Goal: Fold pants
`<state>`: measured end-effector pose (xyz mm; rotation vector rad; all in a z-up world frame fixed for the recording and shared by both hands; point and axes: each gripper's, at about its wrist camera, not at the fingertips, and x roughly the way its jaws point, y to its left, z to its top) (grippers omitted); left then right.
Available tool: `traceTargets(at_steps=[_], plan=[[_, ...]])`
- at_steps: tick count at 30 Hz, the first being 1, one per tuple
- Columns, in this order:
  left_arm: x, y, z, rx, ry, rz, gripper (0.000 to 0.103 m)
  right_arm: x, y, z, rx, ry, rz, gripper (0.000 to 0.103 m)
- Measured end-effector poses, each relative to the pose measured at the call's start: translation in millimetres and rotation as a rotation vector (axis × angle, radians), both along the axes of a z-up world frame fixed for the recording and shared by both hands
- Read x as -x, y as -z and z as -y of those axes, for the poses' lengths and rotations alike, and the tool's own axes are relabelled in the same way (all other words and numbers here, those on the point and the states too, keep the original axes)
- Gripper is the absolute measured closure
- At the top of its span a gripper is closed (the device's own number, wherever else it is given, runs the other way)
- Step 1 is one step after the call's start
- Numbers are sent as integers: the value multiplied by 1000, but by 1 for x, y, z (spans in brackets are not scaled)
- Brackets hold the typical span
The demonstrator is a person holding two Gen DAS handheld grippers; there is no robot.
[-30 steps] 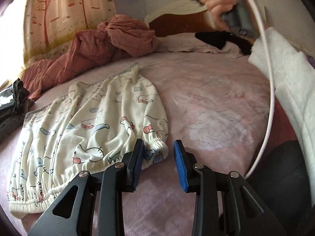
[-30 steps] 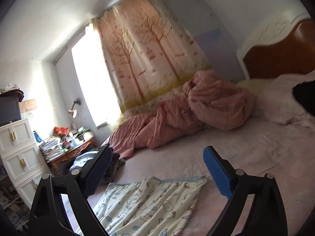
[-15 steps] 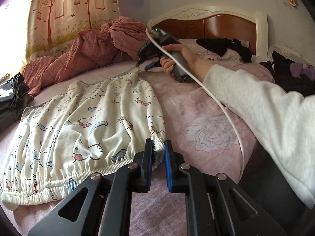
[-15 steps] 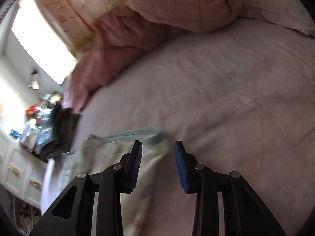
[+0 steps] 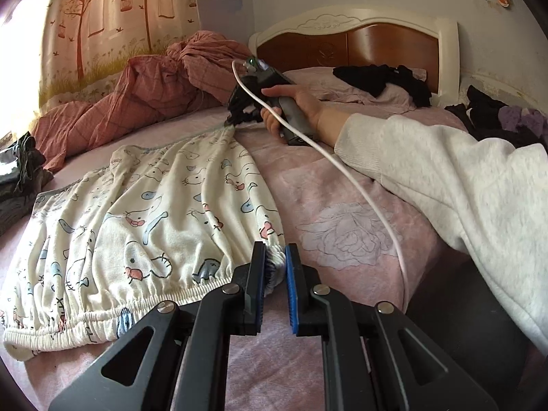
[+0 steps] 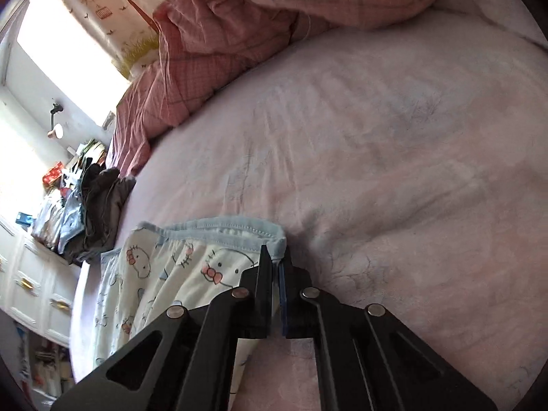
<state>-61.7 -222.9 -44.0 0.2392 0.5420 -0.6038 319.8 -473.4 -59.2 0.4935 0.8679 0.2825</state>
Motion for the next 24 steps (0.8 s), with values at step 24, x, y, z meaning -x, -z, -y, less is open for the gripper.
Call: traceTargets(at_steps=[24], plan=[[22, -50, -107, 152, -160, 57, 95, 33, -170, -84, 64, 48, 208, 101]])
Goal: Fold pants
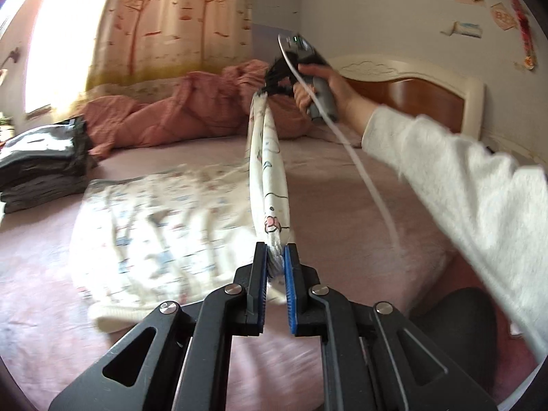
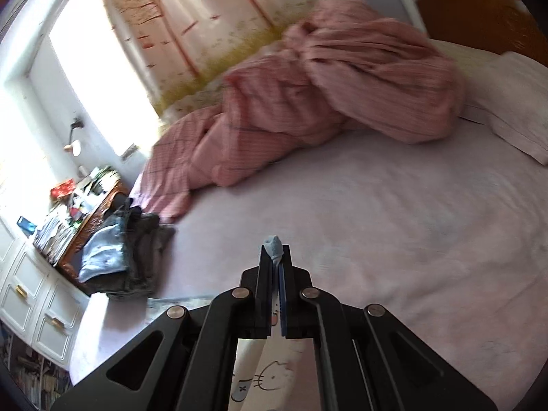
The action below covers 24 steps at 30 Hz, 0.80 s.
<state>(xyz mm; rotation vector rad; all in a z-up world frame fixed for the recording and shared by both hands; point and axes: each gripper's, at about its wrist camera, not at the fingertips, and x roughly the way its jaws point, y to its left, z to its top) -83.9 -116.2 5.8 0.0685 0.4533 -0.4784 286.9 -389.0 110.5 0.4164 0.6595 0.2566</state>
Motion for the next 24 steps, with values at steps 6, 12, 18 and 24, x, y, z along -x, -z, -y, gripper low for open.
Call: traceTargets(at_steps=[6, 12, 18, 24], plan=[[1, 12, -46, -10, -104, -9, 95, -18, -38, -109, 66, -117, 32, 101], [-1, 20, -91, 2, -198, -7, 95, -29, -47, -216, 135, -205, 41, 101], [-7, 41, -120, 9, -222, -61, 95, -48, -28, -289, 139, -237, -6, 101], [-14, 55, -132, 42, -205, -106, 95, -66, 6, -333, 204, -242, -58, 101]])
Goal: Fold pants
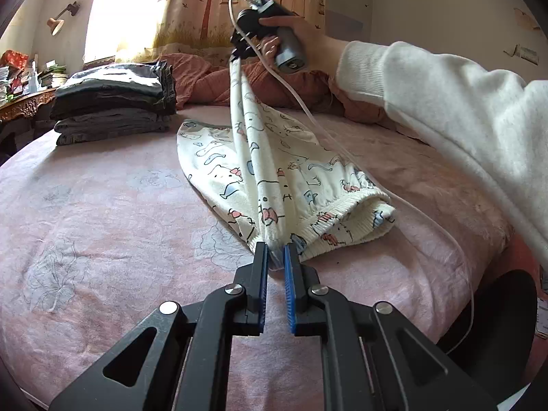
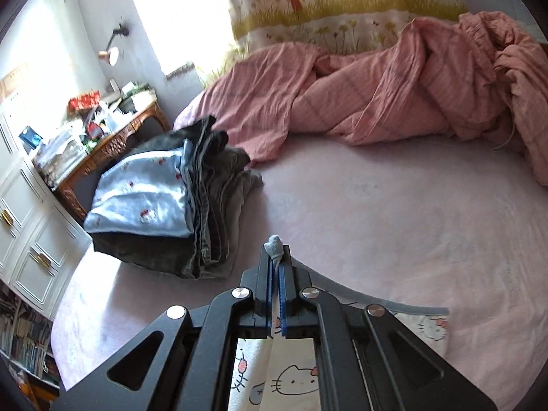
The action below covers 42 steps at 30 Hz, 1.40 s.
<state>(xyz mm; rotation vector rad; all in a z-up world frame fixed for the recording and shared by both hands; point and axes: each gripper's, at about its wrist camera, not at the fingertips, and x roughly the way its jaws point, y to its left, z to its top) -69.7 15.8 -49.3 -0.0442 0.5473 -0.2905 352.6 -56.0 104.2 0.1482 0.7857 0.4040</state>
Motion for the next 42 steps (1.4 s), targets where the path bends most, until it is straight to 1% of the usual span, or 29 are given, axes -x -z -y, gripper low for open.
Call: traceTargets(at_steps=[6, 14, 17, 19, 21, 23, 24, 25, 26, 27, 28, 29, 30, 31, 33, 36, 38, 40, 41, 42], plan=[[0, 5, -4, 23, 0, -9, 95, -21, 35, -31, -1, -42, -70, 101], [6, 9, 0, 24, 0, -6, 94, -35, 76, -80, 6, -151, -133, 101], [4, 8, 2, 29, 1, -11, 94, -38, 92, -93, 1, -171, -166, 101], [3, 8, 3, 19, 4, -13, 92, -40, 105, -102, 3, -180, -187, 101], [2, 10, 5, 11, 14, -27, 91, -43, 117, -108, 0, -164, -219, 101], [4, 11, 6, 2, 11, -23, 86, -45, 126, -108, -28, -157, -245, 100], [6, 10, 6, 1, 8, -22, 75, -45, 127, -107, -35, -150, -249, 97], [7, 9, 5, 5, 4, -19, 57, -44, 128, -105, -42, -144, -249, 95], [8, 8, 4, 9, -2, -12, 49, -43, 126, -102, -49, -135, -242, 89], [10, 6, 2, 11, -8, -2, 46, -39, 121, -97, -55, -110, -217, 81], [12, 6, 1, 11, -8, 4, 45, -37, 116, -93, -58, -92, -190, 75], [12, 5, 0, 9, -5, 4, 44, -33, 109, -88, -62, -81, -165, 60], [12, 4, -1, 8, -4, 2, 42, -27, 100, -83, -67, -80, -135, 40], [12, 4, -2, 6, -8, 3, 42, -22, 93, -78, -71, -87, -112, 38], [14, 1, -4, 1, -12, 12, 42, -8, 75, -69, -70, -100, -72, 38], [20, -8, -6, -14, -24, 50, 37, 23, 46, -44, -104, -126, -13, 38], [23, -16, -8, -23, -33, 80, 36, 52, 27, -20, -149, -148, 39, 38], [24, -25, -12, -30, -44, 109, 33, 86, 8, 4, -151, -162, 104, 38], [25, -29, -13, -32, -52, 123, 33, 111, -3, 19, -153, -167, 160, 37], [27, -33, -14, -32, -59, 139, 33, 124, -11, 28, -157, -164, 192, 35]])
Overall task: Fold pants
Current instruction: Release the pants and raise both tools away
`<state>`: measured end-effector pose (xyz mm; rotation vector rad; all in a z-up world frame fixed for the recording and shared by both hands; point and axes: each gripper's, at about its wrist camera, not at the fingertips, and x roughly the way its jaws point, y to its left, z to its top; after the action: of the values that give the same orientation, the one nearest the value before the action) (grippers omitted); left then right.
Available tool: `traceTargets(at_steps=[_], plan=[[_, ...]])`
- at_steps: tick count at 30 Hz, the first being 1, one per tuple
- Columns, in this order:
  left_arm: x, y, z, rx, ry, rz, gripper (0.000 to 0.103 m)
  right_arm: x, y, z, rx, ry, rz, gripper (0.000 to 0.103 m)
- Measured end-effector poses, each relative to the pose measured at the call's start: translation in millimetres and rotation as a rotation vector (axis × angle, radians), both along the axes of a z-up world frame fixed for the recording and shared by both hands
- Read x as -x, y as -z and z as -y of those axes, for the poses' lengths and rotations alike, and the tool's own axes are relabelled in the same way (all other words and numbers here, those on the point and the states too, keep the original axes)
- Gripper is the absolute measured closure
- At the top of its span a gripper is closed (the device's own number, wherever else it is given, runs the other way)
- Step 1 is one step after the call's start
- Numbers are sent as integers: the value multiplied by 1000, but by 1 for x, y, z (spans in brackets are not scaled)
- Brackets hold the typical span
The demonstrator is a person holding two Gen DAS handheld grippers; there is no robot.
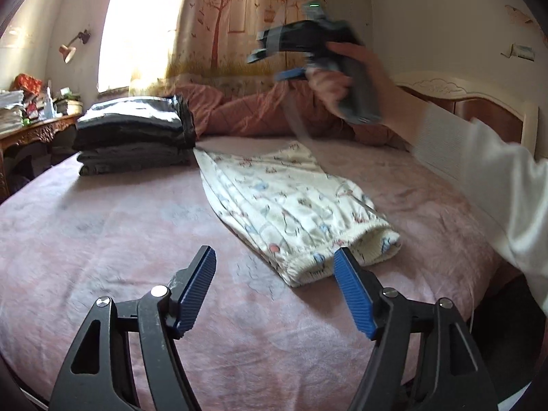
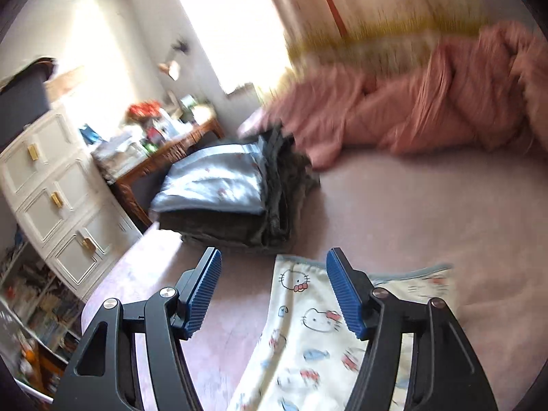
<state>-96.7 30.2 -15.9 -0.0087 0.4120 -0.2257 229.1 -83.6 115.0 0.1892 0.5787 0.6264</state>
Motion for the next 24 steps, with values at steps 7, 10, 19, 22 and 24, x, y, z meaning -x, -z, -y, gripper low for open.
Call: traceTargets(at_steps=[7, 10, 19, 22, 24], plan=[[13, -29, -9, -45, -67, 120, 25, 124, -49, 61, 25, 59, 239, 32], [11, -42, -9, -83, -99, 146, 23, 181, -51, 75, 99, 173, 351, 30], [4, -64, -7, -74, -132, 220, 12, 288, 21, 94, 246, 526, 407, 27], [-2, -55, -2, -86, -135, 184, 12, 305, 47, 100, 240, 570, 354, 27], [-9, -45, 1, -85, -135, 131, 16, 308, 66, 107, 199, 553, 296, 27]])
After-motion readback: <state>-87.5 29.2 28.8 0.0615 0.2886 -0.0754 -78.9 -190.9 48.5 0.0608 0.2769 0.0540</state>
